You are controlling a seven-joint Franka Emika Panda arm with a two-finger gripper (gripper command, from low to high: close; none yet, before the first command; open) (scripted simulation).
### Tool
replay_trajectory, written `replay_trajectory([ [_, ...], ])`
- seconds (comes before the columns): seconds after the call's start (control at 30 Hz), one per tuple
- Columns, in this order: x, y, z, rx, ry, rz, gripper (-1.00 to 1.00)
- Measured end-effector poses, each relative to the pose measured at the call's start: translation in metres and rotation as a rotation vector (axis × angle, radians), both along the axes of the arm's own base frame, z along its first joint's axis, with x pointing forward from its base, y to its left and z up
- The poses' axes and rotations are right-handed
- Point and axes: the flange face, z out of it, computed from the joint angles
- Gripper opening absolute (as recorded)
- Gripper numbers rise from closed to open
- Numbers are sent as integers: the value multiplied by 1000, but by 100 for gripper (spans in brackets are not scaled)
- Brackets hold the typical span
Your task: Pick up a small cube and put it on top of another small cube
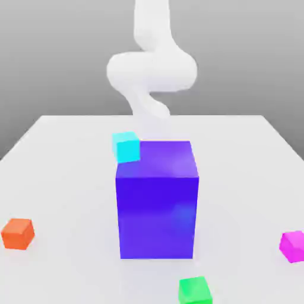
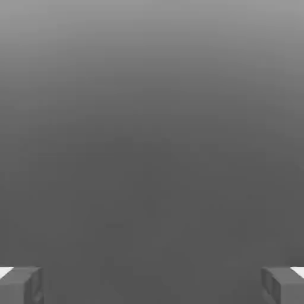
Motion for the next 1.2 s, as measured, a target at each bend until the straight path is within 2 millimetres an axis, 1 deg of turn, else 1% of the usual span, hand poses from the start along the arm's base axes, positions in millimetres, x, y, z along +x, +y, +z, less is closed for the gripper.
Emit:
replay_trajectory([
  [0.07, 25, 22, -31, -38, 52, 118, 0],
  [0.17, 53, 59, -80, -96, 122, 287, 0],
  [0.27, 71, 99, -130, -156, 185, 454, 0],
  [0.33, 78, 126, -166, -198, 225, 566, 0],
  [0.43, 81, 168, -221, -264, 280, 735, 0],
  [0.53, 74, 207, -276, -335, 332, 903, 0],
  [0.6, 61, 237, -314, -387, 363, 1029, 0],
  [0.67, 44, 265, -351, -442, 391, 1155, 0],
  [0.77, 25, 284, -406, -519, 440, 1304, 0],
  [0.9, -9, 304, -476, -623, 493, 1502, 0],
  [1.03, -15, 308, -531, -642, 501, 1539, 0],
  [1.07, -16, 308, -542, -642, 502, 1540, -100],
  [1.2, -16, 308, -542, -642, 503, 1540, -100],
])
